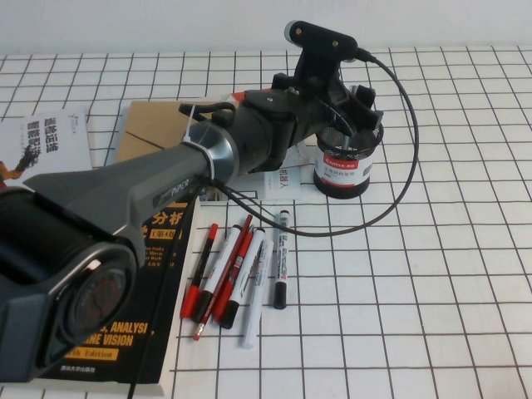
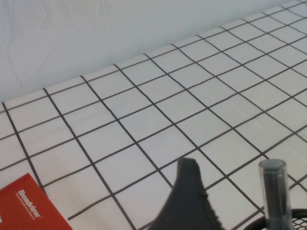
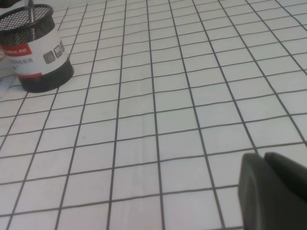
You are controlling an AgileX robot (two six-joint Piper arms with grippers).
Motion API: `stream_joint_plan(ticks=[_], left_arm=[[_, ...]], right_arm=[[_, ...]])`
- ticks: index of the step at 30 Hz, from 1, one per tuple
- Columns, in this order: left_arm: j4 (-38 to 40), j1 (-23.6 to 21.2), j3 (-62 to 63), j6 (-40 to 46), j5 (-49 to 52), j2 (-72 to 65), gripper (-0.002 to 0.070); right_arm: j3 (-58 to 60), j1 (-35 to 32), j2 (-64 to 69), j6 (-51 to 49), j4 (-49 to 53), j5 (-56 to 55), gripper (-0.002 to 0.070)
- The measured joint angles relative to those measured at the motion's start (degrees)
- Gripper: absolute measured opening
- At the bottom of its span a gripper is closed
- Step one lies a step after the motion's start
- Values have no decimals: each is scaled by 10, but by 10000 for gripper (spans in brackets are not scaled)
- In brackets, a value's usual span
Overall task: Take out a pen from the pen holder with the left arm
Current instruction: 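Take a marker out of the pen holder and lay it on the table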
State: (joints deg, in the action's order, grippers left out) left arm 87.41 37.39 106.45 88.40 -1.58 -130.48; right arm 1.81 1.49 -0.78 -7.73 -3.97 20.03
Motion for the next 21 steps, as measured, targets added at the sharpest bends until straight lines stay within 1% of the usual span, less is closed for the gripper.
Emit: stream_joint_plan(ticks=[6,9,12,19,21], left_arm=[[21,0,1,0,-10,-5,480],[25,0,1,0,-10,-5,442],[26,0,1,0,-10,-5,362],[27,0,2,0,3,-5,116],[27,0,3,0,7,-5,68]], right_arm=[[0,0,0,0,0,0,-16],[0,0,0,0,0,0,-17],[0,0,0,0,0,0,-16],[0,0,0,0,0,0,-16],[0,0,0,0,0,0,-16]])
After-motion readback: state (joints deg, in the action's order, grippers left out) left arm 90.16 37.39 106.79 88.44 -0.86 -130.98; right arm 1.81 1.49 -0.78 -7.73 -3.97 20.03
